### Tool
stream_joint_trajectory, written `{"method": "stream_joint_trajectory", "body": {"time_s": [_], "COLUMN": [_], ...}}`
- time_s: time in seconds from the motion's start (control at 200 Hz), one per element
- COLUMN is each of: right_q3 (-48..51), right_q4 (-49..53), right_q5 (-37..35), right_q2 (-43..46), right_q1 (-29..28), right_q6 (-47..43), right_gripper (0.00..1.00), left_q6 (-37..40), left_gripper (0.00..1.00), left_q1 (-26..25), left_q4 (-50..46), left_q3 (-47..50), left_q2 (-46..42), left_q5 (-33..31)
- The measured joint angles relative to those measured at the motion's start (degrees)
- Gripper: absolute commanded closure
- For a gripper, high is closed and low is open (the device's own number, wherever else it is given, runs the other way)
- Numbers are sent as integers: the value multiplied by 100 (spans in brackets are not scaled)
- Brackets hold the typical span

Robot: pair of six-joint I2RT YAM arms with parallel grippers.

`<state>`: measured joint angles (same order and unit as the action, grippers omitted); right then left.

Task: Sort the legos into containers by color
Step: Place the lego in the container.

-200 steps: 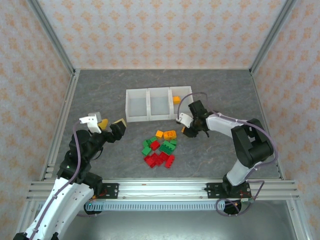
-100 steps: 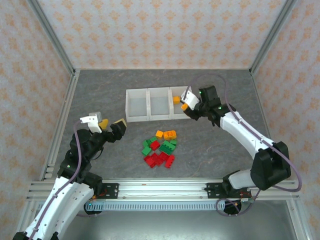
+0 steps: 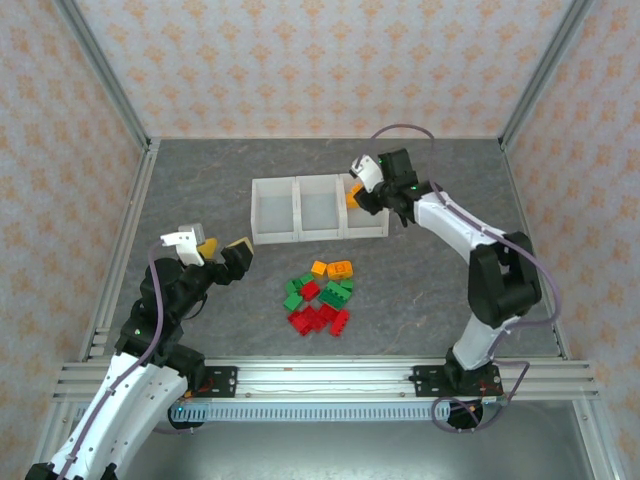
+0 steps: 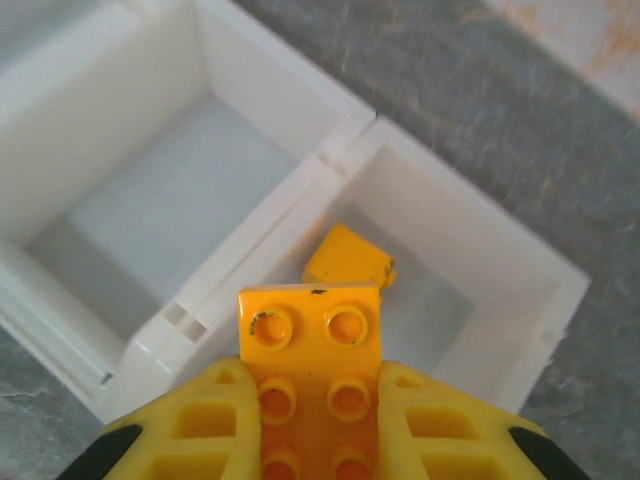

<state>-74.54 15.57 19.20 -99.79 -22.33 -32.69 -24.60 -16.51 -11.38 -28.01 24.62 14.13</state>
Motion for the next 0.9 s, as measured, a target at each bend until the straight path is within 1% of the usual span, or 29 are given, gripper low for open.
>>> {"method": "stream_joint_trajectory", "body": {"time_s": [0.13,0.25,0.3,0.37,0.435,0.481,0.556,0.766,0.821,0.871,0.901], "right_q3": [-11,-144,-208,-238,-264,-297,-363,-511,-592,-706,-804], "right_q4": [20,24,28,28,48,48,55,109,162,247,315], "right_q5": [-192,-400,-474,-573,-643,-691,-774,-885,-898,-929,-949], "right_q2": [-273,-468,-549,-595,-597,-597,-597,-557,-525,-483,-455], "right_q1": [0,0,0,0,0,0,-2,-17,-28,-39,-39], "right_q6": [212,396,479,608,713,765,916,1298,1416,1620,1733], "right_gripper": [77,70,65,65,55,51,40,30,24,21,17], "left_q6": [0,0,0,0,0,0,0,2,2,2,2], "left_gripper": [1,1,1,1,1,1,1,1,1,1,1], "left_q1": [0,0,0,0,0,0,0,0,0,0,0], "left_q4": [0,0,2,2,2,2,2,2,2,2,2], "left_q3": [0,0,0,0,0,0,0,0,0,0,0], "left_q2": [0,7,17,37,39,37,37,37,37,24,13], "left_q5": [2,7,22,26,28,35,42,42,39,39,39]}}
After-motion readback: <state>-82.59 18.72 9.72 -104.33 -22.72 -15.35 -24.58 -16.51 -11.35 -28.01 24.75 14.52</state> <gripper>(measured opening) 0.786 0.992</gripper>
